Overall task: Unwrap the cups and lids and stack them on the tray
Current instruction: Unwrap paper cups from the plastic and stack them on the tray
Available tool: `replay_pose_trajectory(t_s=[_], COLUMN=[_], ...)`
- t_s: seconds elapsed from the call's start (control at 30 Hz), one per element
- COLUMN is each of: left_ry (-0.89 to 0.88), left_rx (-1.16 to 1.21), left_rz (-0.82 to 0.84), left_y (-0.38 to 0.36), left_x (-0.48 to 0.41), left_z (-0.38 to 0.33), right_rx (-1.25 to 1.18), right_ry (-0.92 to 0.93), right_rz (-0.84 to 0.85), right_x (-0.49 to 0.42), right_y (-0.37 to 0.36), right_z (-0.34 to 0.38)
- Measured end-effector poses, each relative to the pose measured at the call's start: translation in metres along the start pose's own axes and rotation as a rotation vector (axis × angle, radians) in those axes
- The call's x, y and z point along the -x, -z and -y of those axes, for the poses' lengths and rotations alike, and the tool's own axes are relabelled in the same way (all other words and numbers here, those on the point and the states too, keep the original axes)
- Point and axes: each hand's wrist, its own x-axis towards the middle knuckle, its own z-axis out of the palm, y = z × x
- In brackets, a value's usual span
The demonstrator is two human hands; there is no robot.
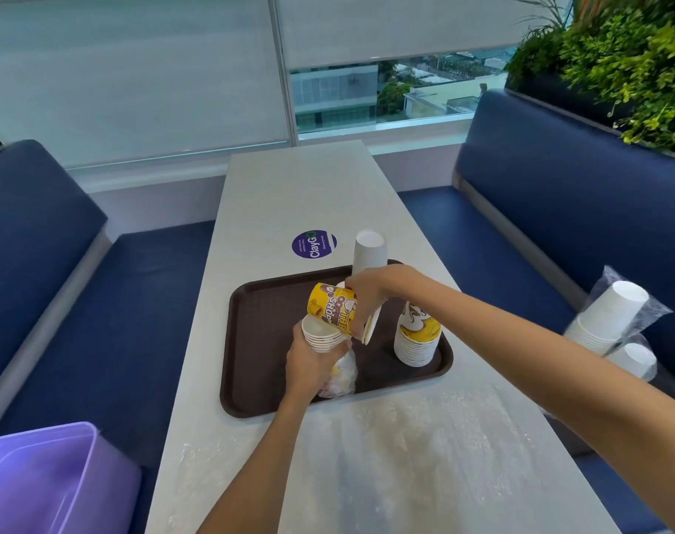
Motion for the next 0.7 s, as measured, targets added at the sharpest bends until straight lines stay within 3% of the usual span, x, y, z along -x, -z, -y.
replay_pose_trajectory(t_s=[0.13, 0.33, 0.5, 0.7], left_ry=[-0.002, -0.018, -0.024, -0.023], left_rx=[0.017, 0.005, -0.013, -0.032], left_rz=[-0.016, -0.004, 0.001, -0.001], left_y=[0.001, 0.001, 0.000, 0.000], left_x=[0.002, 0.002, 0.004, 0.006], left_z=[0.000, -0.004, -0.006, -0.007], right_rx=[-0.285, -0.885, -0.978, -0.997], right_ry=[0.093, 0.028, -0.128, -0.131], right_rz=[-0.138, -0.653, -0.731, -0.829], right_x=[0.007, 0.028, 0.036, 0.042], right_y=[-0.007, -0.012, -0.040, -0.054], right_z=[-0.012, -0.060, -0.099, -0.101])
